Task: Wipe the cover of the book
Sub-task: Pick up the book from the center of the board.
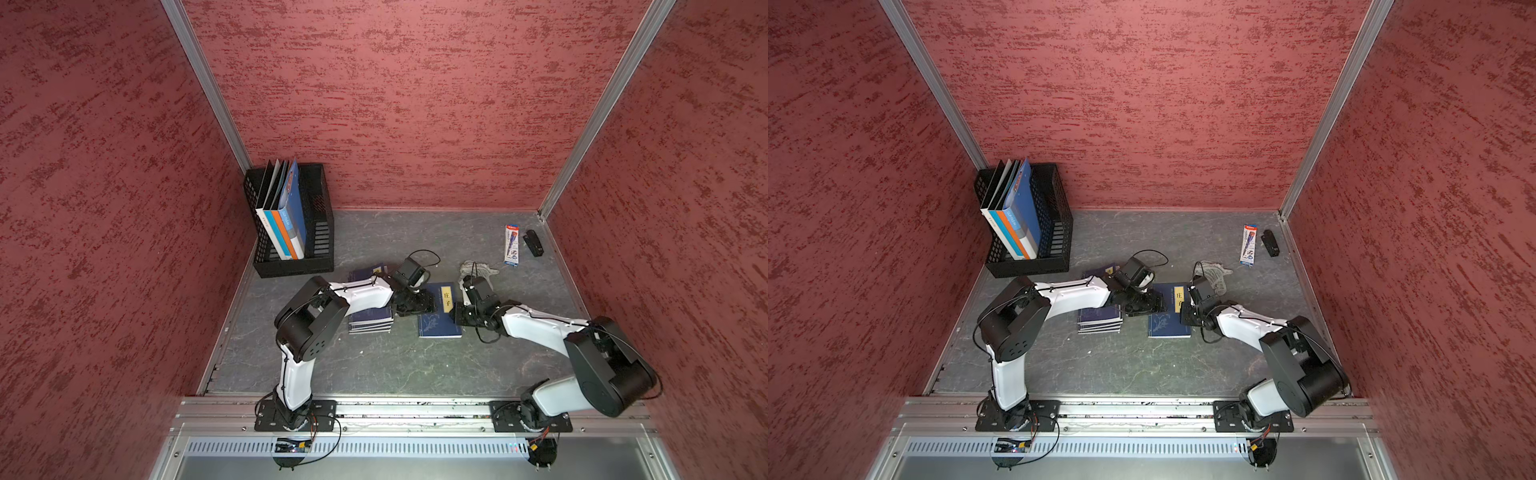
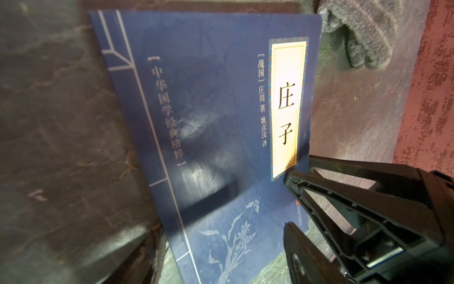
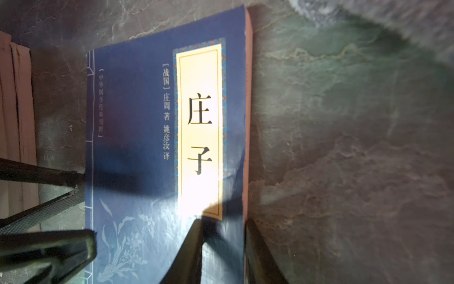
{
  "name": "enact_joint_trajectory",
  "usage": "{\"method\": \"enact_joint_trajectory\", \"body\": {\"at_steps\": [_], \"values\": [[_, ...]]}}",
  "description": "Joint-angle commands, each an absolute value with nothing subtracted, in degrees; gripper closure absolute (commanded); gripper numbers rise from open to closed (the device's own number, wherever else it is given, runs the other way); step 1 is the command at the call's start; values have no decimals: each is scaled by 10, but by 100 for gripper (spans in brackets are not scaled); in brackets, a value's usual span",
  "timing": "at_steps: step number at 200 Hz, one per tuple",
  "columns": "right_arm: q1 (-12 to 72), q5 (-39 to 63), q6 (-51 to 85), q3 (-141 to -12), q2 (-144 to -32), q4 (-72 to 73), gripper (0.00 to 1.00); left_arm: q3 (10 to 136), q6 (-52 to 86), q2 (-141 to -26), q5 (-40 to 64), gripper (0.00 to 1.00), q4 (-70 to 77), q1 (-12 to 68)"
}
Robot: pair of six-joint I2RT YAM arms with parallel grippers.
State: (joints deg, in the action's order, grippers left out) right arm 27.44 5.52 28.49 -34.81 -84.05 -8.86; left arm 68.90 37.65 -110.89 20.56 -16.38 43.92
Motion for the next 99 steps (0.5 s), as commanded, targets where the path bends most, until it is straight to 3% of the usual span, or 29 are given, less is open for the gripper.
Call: {"method": "enact_joint_trajectory", "body": {"at_steps": [1, 44, 99], "values": [[289, 65, 286, -324, -870, -96, 72, 681, 362, -1091, 282, 24, -29, 456], [289, 66, 289, -323, -872, -92, 72, 673, 366, -1090, 280, 25, 0, 455], [291, 68, 300, -324, -868, -84, 72, 720, 392, -1150, 240, 30, -103, 440]]}}
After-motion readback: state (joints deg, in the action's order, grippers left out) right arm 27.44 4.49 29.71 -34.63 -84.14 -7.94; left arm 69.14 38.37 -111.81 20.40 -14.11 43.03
